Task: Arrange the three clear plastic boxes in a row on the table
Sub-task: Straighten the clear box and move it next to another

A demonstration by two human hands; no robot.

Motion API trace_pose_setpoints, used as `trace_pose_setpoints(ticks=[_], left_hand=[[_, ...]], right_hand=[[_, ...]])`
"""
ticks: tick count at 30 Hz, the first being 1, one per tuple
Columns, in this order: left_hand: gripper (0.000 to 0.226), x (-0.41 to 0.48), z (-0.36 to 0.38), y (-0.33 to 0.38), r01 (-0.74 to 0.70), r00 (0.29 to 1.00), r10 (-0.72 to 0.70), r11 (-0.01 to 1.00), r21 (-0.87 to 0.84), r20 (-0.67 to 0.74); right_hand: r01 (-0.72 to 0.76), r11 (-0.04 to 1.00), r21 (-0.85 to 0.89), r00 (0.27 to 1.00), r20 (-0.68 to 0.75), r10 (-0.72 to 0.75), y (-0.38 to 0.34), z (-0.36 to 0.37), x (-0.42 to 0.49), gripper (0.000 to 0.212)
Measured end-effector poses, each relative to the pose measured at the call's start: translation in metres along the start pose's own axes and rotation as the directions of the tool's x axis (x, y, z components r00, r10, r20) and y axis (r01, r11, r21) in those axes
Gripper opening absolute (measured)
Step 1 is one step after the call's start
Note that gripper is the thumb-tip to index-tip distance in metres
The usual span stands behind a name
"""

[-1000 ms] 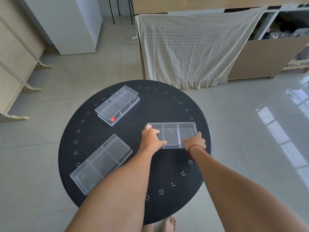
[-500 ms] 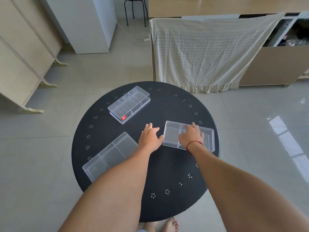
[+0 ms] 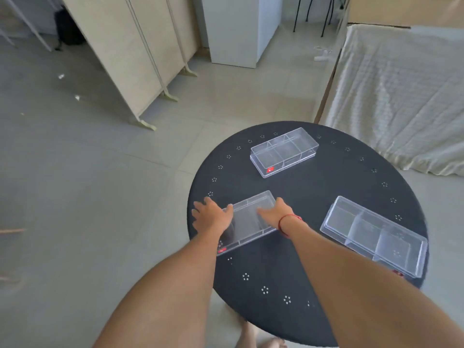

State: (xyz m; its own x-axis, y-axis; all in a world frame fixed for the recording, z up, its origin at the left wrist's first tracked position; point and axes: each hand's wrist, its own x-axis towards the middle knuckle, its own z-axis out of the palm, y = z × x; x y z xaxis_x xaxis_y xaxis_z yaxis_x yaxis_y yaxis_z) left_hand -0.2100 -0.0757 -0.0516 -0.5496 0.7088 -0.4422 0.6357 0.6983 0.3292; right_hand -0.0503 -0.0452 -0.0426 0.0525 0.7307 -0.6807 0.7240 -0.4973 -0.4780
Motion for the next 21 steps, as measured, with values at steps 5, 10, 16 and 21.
trace_pose_setpoints(ticks=[5,10,16,21], left_hand=[[0.089,0.006,0.003,-0.013,0.102,0.973,-0.080,0.990,-0.095,0.218],[0.088,0.004,0.000,-0.001,0.043,0.971,-0.012,0.991,-0.124,0.240],[0.077,-0.001,-0.013,0.020,-0.117,0.979,0.166,0.933,-0.340,0.119],[0.074,-0.001,-0.015,0.025,-0.149,0.975,0.207,0.879,-0.452,0.081]], right_hand=[[-0.092,0.994,-0.059,0.996,-0.016,0.091,0.002,0.011,0.003,0.093],[-0.094,0.995,0.027,0.989,-0.115,0.097,0.000,0.000,0.004,0.092],[-0.013,0.963,0.269,0.976,-0.206,0.070,0.003,-0.027,0.002,0.089],[0.077,0.868,0.490,0.957,-0.282,0.074,0.003,-0.031,-0.001,0.063]])
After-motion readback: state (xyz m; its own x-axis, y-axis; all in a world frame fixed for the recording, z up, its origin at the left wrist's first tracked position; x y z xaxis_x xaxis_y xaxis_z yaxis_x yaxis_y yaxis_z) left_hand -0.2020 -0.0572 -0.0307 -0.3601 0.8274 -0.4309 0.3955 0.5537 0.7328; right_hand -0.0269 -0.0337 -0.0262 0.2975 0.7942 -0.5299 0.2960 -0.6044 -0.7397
